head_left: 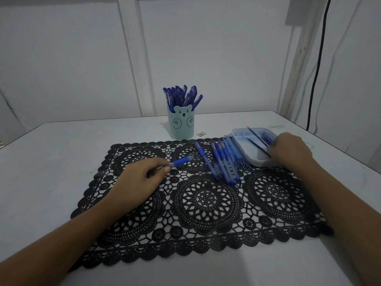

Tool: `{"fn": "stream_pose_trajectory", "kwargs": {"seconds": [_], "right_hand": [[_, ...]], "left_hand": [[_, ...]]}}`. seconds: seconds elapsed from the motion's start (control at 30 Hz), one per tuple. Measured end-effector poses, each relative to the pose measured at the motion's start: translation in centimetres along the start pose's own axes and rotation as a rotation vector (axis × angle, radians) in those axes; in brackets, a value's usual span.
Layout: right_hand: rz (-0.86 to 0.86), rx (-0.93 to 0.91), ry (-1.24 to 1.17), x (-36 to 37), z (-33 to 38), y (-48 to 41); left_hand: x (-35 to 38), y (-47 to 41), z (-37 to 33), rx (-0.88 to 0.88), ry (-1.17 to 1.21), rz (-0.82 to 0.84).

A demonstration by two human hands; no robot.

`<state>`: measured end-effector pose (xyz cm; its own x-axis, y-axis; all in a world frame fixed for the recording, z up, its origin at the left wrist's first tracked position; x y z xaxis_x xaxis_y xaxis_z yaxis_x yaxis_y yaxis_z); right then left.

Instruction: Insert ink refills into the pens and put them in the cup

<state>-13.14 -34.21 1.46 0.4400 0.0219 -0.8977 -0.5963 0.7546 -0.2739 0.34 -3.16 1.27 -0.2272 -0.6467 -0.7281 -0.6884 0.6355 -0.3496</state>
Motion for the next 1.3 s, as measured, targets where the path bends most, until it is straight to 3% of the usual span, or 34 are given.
{"fn": "stream_pose_trajectory", "kwargs": {"seconds": [0.13, 0.2, 0.3, 0.47, 0.63, 1.17, 1.3], "right_hand": [[-0.155, -0.162, -0.309, -2.7, 3.3, 1.8], [-0.049, -0.131, -0.654, -2.7, 5.0, 3.4], [0.27, -0.048, -1.115, -0.7, 7.8, 6.6], [0.406, -0.056, -1.422, 0.5, 10.8, 9.2], [0.44, -0.05, -1.571, 0.6, 11.5, 9.9], [0.51, -0.075, -1.698, 0.9, 12.0, 10.4], [0.493, -0.168, -1.612, 0.6, 12.0, 10.5]], "left_hand": [[0.1, 0.0, -0.1, 0.045, -0.014, 0.008], [0.2, 0.1, -0.2, 0.082, -0.021, 0.02], [0.4, 0.3, -0.6, 0.139, -0.027, 0.038], [0.5, 0.5, -1.0, 0.196, -0.041, 0.052], [0.3, 0.5, -1.1, 0.201, -0.006, 0.026], [-0.2, 0.8, -1.5, 0.172, 0.106, 0.033], [-0.2, 0.8, -1.6, 0.186, 0.102, 0.027]]}}
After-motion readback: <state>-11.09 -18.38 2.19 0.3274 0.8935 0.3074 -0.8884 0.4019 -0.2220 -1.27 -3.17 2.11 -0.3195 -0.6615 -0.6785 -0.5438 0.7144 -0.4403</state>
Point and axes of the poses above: each hand's wrist, its own y-axis away from the middle knuckle, its own x-axis out of the palm, z = x × y, the point moved 6 cm from there along -y, towards the middle knuckle, and after that the axes turned 8 degrees about -x, right-handed, at the moved point
